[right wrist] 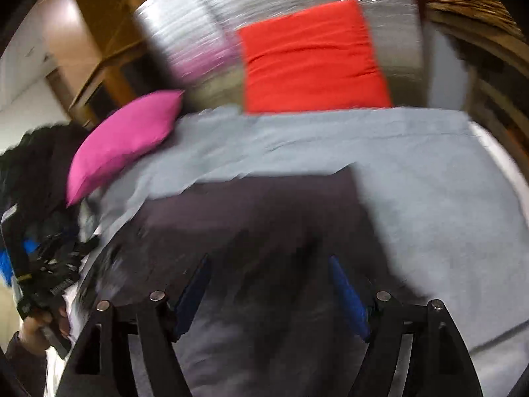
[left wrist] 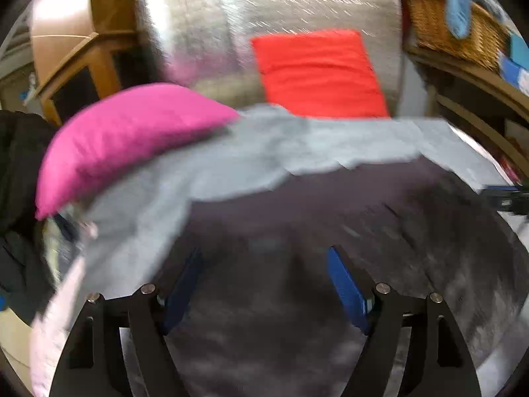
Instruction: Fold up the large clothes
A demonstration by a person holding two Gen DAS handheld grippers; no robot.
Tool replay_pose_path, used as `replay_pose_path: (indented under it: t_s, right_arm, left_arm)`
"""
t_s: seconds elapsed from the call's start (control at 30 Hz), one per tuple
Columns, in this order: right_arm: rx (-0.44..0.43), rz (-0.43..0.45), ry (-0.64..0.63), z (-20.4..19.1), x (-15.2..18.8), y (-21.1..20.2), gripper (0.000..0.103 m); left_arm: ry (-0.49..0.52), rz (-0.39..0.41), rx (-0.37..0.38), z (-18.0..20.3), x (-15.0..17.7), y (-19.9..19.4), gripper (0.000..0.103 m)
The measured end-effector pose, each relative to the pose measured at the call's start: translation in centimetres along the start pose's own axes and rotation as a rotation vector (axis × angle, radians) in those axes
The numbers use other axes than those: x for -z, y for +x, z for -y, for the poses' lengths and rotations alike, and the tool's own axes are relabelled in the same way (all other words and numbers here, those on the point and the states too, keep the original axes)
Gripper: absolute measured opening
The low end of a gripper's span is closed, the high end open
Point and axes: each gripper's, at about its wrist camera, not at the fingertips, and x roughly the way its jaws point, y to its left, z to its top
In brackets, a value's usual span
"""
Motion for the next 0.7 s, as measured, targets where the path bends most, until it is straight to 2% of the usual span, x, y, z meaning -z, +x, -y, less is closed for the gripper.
replay_pose_path:
  t_s: [0.03, 0.07, 0.17, 0.23, 0.33, 0.43, 0.53, 0.63, 0.7]
  right_arm:
    - [0.006, -0.017, -0.026, -0.8, 0.5, 0.6, 0.076]
    - [0.055, -0.036, -0.073, -1.8, 1.0, 1.7, 0.076]
    - [0.245, -0.121, -0.129, -1.7, 1.8, 5.6, 0.076]
    - [0.280, -0.136, -0.097, -0.2, 1.9, 7.0, 0.077]
    - [0.341, -0.115, -0.090, 0.8, 1.2, 8.0, 0.077]
    - [0.335, -0.115, -0.047, 2.1, 1.1, 8.8, 0.079]
    - [0.358, -0.107, -0.059, 2.1, 1.3, 8.8, 0.079]
    - [0.377, -0.070, -0.050, 1.5, 0.9, 7.0, 0.080]
    - [0.337, -0.020, -0.028, 0.8, 1.0, 5.0, 0.080]
  left_arm:
    - [0.005, -0.023, 0.000, 0.7, 0.4, 0.9, 0.078]
    - [0.004, -0.059, -0.016, 1.4, 1.0, 2.3, 0.078]
    - [-0.024, -0.172, -0.032, 1.6, 2.2, 6.4, 0.080]
    - [-0.057, -0.171, -0.039, 1.1, 2.6, 7.4, 0.087]
    - [-0.095, -0.188, -0.049, 0.3, 2.7, 9.0, 0.093]
    - [-0.097, -0.182, -0.072, 0.5, 2.7, 9.2, 0.096]
    - [-0.124, -0.191, -0.063, 0.3, 2.3, 8.9, 0.096]
    - [-0.137, -0.178, -0.066, -0.6, 1.9, 6.7, 0.095]
    - [-0.132, -0.130, -0.076, -1.1, 1.9, 4.5, 0.095]
